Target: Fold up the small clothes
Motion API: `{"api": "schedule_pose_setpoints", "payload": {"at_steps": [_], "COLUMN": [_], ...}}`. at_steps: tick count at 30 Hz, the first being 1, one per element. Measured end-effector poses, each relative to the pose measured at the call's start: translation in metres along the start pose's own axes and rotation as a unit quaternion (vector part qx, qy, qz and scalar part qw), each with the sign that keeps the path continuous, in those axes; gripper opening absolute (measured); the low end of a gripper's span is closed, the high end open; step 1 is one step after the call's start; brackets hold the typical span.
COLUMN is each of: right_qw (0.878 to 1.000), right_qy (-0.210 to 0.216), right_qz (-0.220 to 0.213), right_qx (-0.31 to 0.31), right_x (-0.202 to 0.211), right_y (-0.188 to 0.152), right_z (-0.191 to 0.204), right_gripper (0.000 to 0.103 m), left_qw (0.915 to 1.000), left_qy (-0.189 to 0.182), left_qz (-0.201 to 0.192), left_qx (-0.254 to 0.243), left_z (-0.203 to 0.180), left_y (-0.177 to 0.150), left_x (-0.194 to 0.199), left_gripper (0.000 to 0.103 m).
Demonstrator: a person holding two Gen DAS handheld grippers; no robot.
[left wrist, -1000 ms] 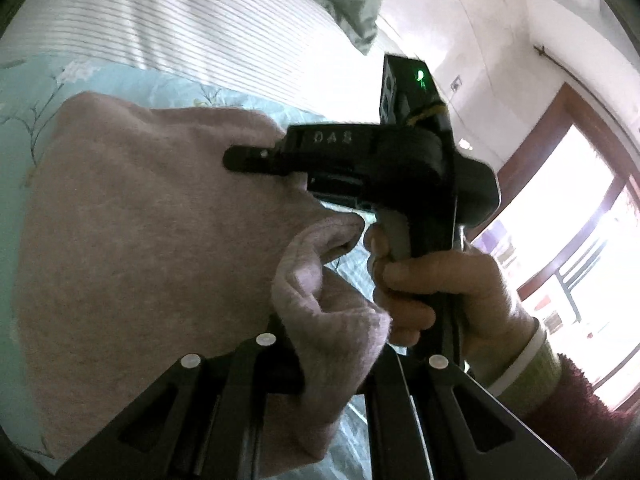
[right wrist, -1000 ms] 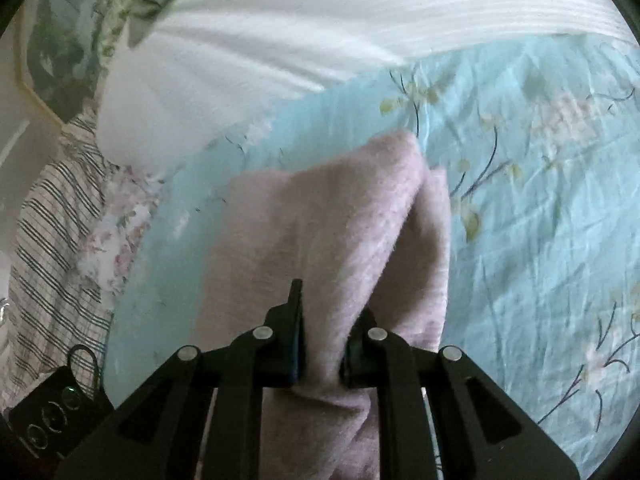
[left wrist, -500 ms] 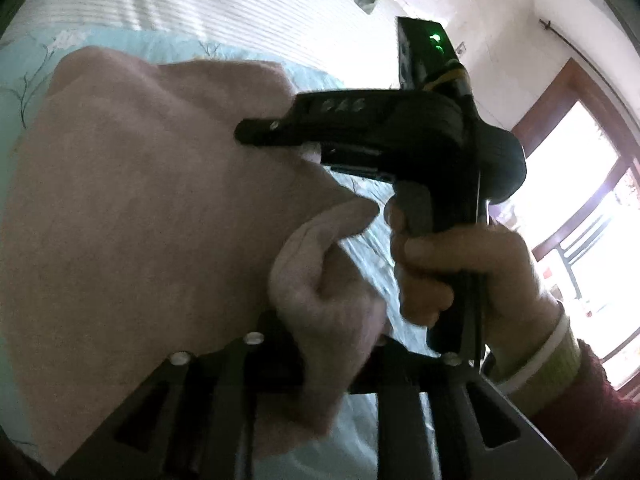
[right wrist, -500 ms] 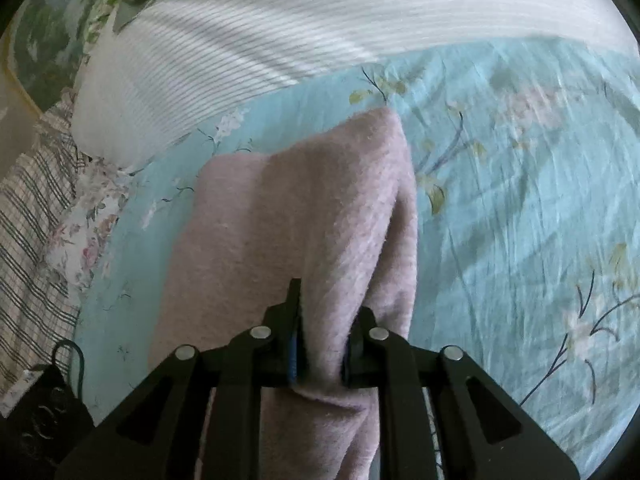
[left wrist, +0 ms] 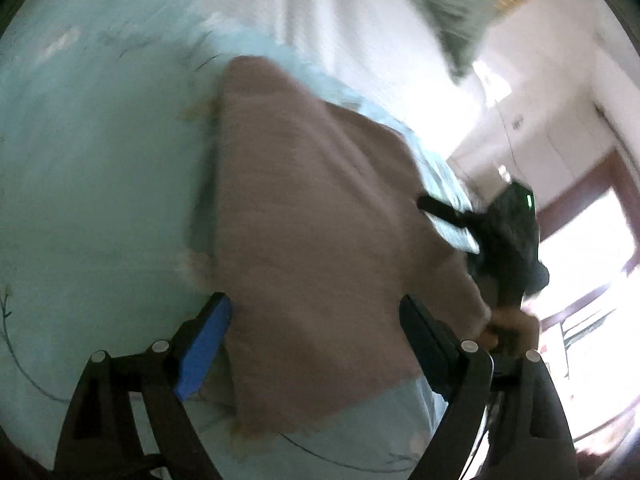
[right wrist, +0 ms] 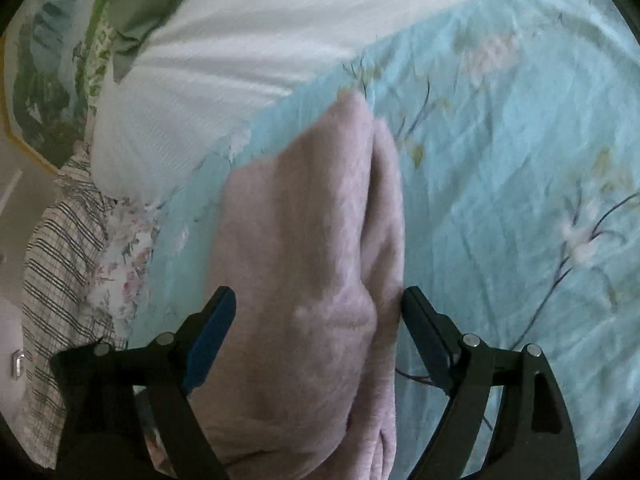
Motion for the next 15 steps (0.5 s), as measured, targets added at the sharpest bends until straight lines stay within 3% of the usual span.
{"api": "schedule_pose_setpoints", "payload": {"at_steps": [7, 10, 12, 13, 15], "right_qw": [1.000, 0.999, 0.999, 0.999, 0.999], "right_qy": [0.015, 0.021, 0.025, 0.022, 0.026], "right_qz": [0.019, 0.030, 0.037, 0.046, 0.045], "right_qx": [-0.009, -0.005, -0.002, -0.008, -0.015], "right_x": [-0.014, -0.022, -0.028, -0.033, -0.032], "right_y": [-0.004, -0.006, -0.008, -0.011, -0.011], "right_z": [-0.007, -0.006, -0.004, -0.005, -0.004], "right_gripper": [0.085, 0.085, 0.065, 0.051, 0.041], "left_qw": [0.9989, 0.9980, 0.9987, 0.9990, 0.9989], "left_qy": [-0.015, -0.032, -0.024, -0.022, -0.029], "left_qz": [0.026, 0.026, 0.023, 0.022, 0.010], "left_qx": [0.036, 0.048, 0.037, 0.033, 0.035], "left_z": [0.029, 0.029, 0.026, 0.024, 0.021], "left_y": [0.032, 0.044, 0.045, 0.046, 0.048], "left_x": [-0.044, -0.065, -0.073, -0.075, -0.070], "left_gripper": [0.086, 0.079, 0.058, 0.054, 0.038]}}
Point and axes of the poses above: each gripper's, at about its wrist camera, not at the fingertips, and x roughly against the way its jaws point, z to its left, y to its top, the point moved 10 cm from there along -x, roughly the way its jaws point, and after that the axes turned 4 degrees about -z, right-handed, at the moved point
